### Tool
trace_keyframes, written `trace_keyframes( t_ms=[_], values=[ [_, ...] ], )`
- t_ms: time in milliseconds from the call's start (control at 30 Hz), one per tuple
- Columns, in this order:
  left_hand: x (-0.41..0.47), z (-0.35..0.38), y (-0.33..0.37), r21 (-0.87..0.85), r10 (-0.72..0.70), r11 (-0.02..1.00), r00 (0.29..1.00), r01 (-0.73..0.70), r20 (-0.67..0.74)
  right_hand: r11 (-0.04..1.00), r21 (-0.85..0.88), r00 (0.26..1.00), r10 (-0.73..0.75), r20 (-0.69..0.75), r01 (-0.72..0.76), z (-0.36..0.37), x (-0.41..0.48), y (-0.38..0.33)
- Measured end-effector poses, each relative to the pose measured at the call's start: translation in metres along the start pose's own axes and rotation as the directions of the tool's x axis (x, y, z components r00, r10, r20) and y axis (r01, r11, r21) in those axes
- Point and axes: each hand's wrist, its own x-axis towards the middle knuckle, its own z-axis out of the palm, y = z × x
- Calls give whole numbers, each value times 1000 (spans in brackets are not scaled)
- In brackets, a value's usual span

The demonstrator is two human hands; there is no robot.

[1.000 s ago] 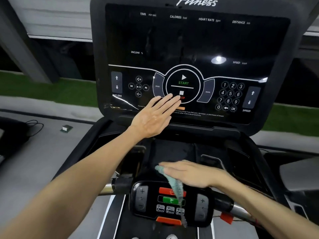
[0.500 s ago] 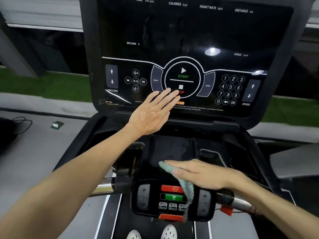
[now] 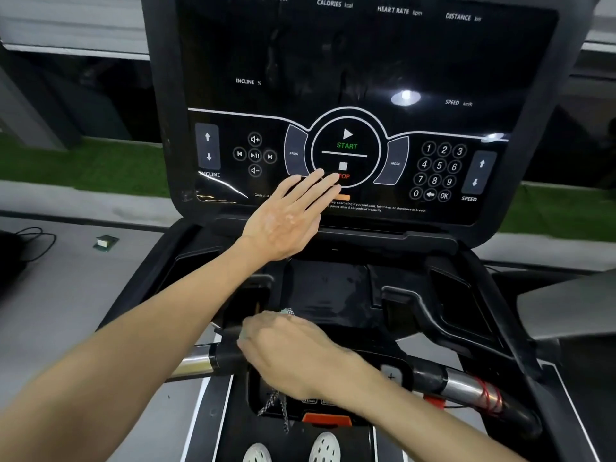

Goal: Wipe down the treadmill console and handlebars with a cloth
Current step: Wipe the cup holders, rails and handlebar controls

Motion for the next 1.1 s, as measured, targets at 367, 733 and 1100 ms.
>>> trace_keyframes(
  t_ms=[367,733,1100],
  values=[
    [1,0,1,11,5,1000,1000,-5,-3,804,395,881,472,29,-444,-21,-141,58],
    [0,-1,0,-6,11,1000,1000,-11,7,990,-65,970,108,-217,-125,16,-9,-7],
    [-2,2,-1,-19,21,1000,1000,-21,-20,824,221,843,538,-18,-521,-5,-143,55]
  ],
)
